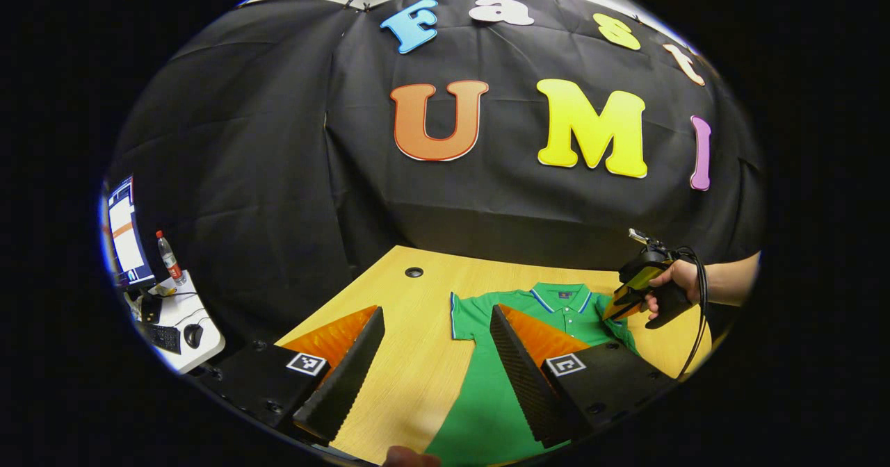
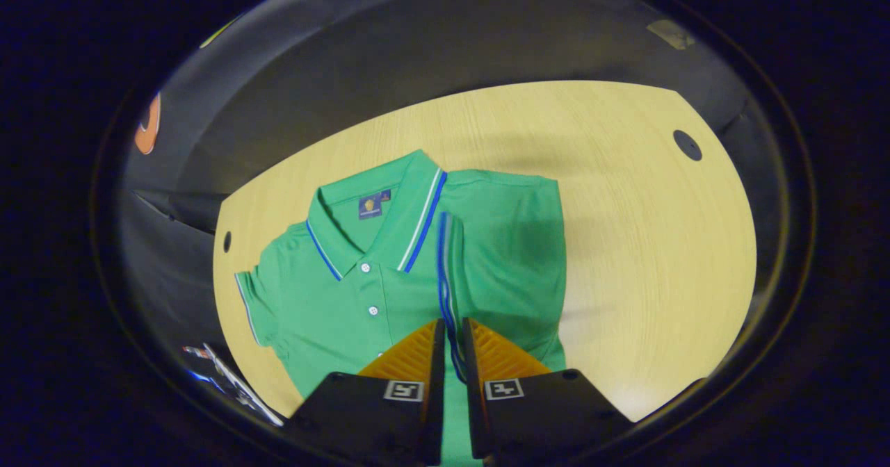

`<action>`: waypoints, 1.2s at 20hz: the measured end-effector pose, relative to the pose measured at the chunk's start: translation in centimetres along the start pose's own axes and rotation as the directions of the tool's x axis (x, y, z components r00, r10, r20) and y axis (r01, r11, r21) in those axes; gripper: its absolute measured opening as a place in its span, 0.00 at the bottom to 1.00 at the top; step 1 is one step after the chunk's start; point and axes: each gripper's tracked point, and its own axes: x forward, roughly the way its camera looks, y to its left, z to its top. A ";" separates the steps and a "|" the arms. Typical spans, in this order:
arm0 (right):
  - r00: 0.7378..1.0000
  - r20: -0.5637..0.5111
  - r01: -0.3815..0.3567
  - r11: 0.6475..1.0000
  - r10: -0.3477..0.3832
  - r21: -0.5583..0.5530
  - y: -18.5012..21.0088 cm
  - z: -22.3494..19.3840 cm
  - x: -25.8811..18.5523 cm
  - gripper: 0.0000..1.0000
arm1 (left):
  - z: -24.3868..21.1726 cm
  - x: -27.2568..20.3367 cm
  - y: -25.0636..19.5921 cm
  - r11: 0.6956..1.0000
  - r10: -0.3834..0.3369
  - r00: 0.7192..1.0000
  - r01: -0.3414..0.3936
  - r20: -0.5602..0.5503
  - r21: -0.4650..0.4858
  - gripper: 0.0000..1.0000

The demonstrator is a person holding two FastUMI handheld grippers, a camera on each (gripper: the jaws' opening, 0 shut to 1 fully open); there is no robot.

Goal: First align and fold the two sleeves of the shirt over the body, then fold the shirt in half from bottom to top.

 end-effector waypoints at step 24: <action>0.856 0.491 0.029 0.932 0.164 -0.362 -3.6 -20.7 -25.9 0.96 | -8.0 9.2 -0.8 0.928 -0.372 0.838 0.338 -0.399 -0.156 0.99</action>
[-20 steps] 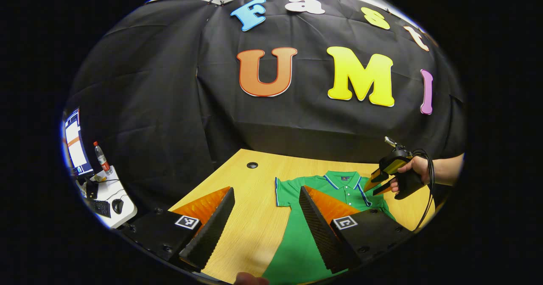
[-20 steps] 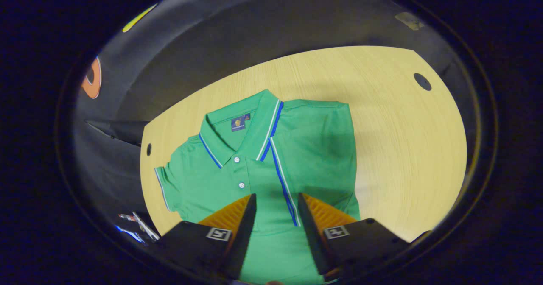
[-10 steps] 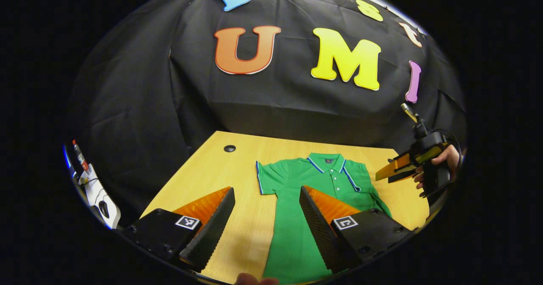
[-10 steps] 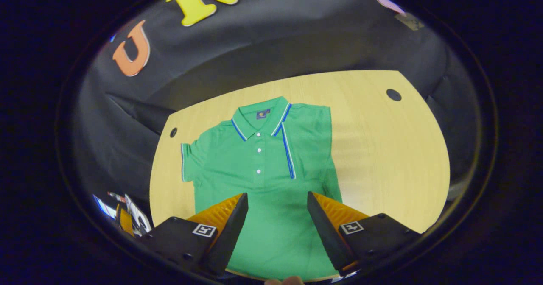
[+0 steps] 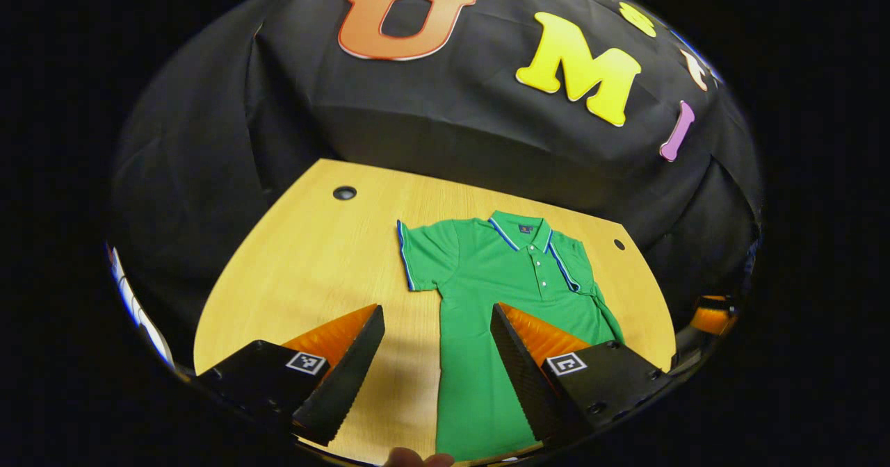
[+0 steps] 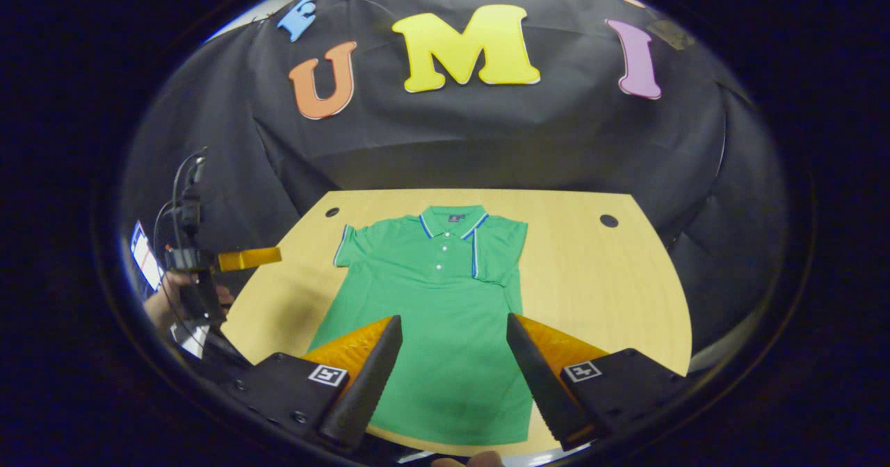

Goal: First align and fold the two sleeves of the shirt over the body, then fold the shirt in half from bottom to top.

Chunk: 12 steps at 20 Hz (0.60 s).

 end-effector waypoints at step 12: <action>0.999 -0.009 0.037 0.998 -0.038 -0.048 -1.3 -3.7 -2.9 1.00 | 2.0 9.4 3.9 0.978 -0.040 0.953 -0.024 -0.300 -0.206 0.99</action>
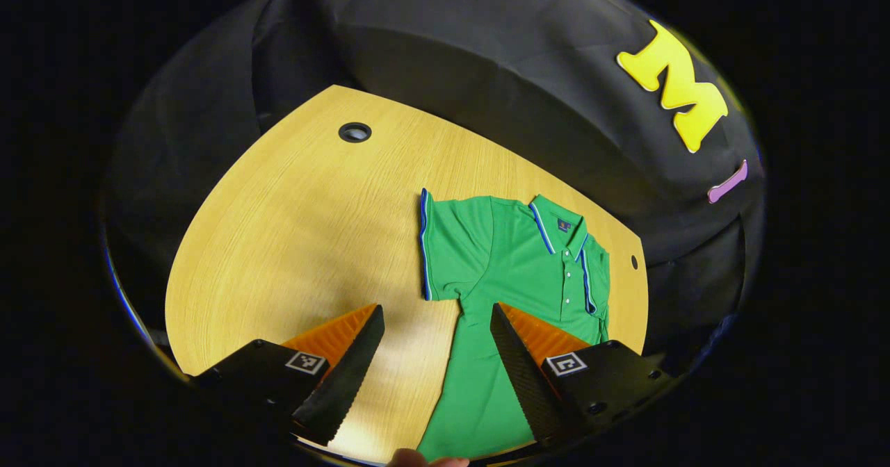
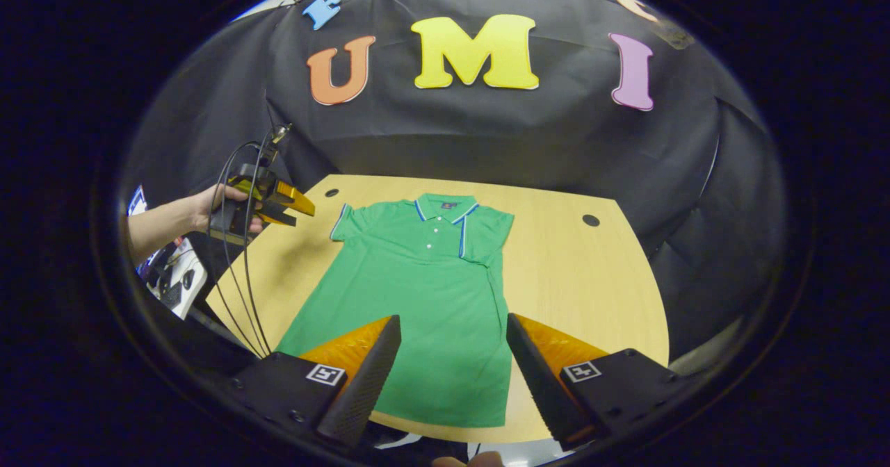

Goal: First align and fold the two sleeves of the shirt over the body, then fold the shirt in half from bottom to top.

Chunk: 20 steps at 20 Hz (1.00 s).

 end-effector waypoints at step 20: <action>0.994 -0.075 0.083 0.989 -0.074 0.124 -4.1 -2.8 0.6 1.00 | 0.7 10.9 0.3 0.997 0.070 0.942 -0.077 -0.327 -0.010 0.84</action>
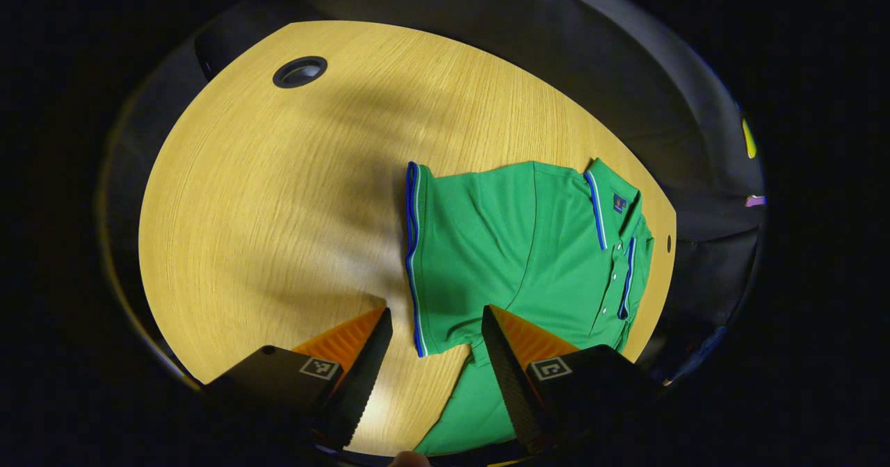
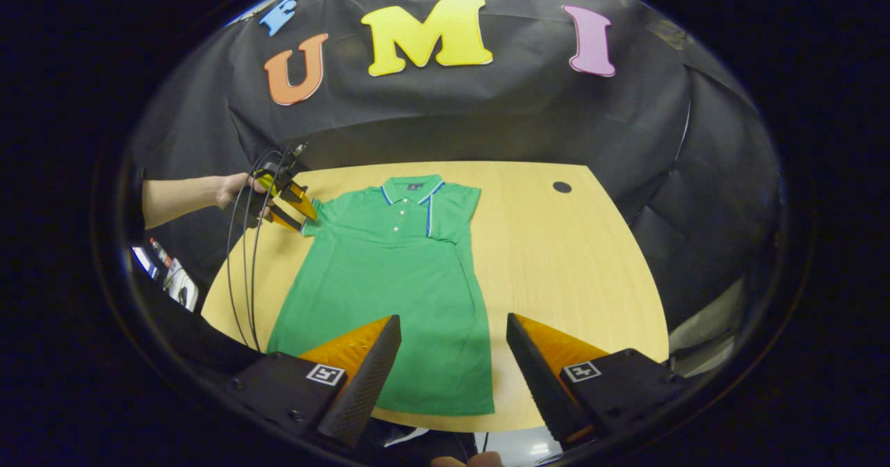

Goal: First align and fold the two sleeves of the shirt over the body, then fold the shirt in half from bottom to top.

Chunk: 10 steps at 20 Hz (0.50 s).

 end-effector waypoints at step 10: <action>1.000 -0.015 0.020 0.998 -0.019 0.066 -1.9 -0.8 1.2 1.00 | 0.1 1.2 -0.1 0.995 0.092 0.996 -0.092 -0.009 -0.039 0.18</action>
